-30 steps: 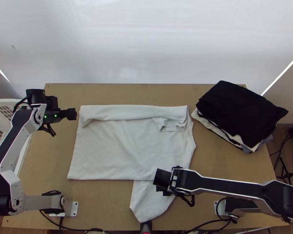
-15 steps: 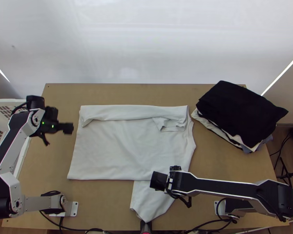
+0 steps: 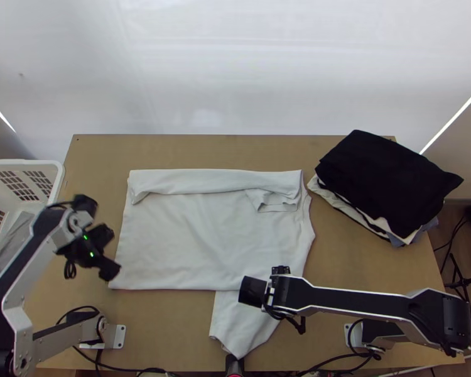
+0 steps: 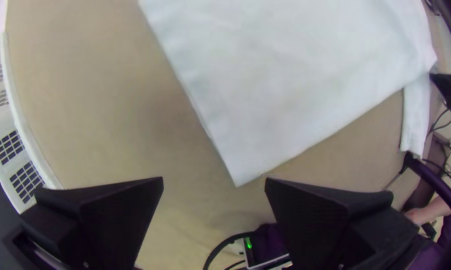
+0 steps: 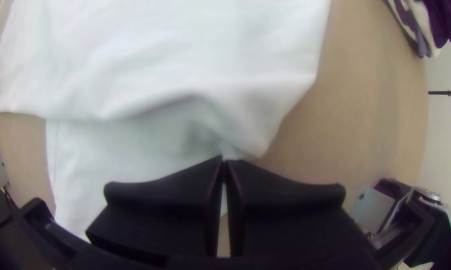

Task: Fold the t-shirt

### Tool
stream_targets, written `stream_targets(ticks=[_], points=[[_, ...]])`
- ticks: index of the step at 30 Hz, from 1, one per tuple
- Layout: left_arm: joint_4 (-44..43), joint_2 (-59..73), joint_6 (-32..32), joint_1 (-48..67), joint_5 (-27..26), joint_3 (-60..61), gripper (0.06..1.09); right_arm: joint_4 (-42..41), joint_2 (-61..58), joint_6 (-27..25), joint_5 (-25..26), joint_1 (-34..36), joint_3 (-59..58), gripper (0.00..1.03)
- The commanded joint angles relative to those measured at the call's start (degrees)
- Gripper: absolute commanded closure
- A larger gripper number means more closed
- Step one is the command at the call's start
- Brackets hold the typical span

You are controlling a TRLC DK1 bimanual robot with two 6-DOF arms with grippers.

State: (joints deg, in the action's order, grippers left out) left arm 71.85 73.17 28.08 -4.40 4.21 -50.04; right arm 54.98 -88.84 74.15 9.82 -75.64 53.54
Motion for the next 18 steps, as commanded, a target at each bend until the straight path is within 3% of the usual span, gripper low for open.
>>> stream_targets(ticks=[1, 15, 16, 18], points=[[-1.01, -2.50, -3.20, 9.94, 2.03, 8.12, 0.10, 0.04, -0.64, 0.03, 0.19, -0.04, 0.78, 1.00], [-6.90, 1.10, -6.01, 12.31, 0.45, 9.96, 0.11, 0.48, -0.72, 0.03, 0.37, -0.04, 0.34, 1.00], [-6.90, 1.19, -5.84, 12.31, 0.45, 10.23, 0.12, 0.48, -0.72, 0.03, 0.37, -0.13, 0.34, 1.00], [-7.52, 0.84, -5.49, 12.23, 0.45, 10.75, 0.28, 0.48, -0.72, 0.03, 0.46, -0.04, 0.34, 1.00]])
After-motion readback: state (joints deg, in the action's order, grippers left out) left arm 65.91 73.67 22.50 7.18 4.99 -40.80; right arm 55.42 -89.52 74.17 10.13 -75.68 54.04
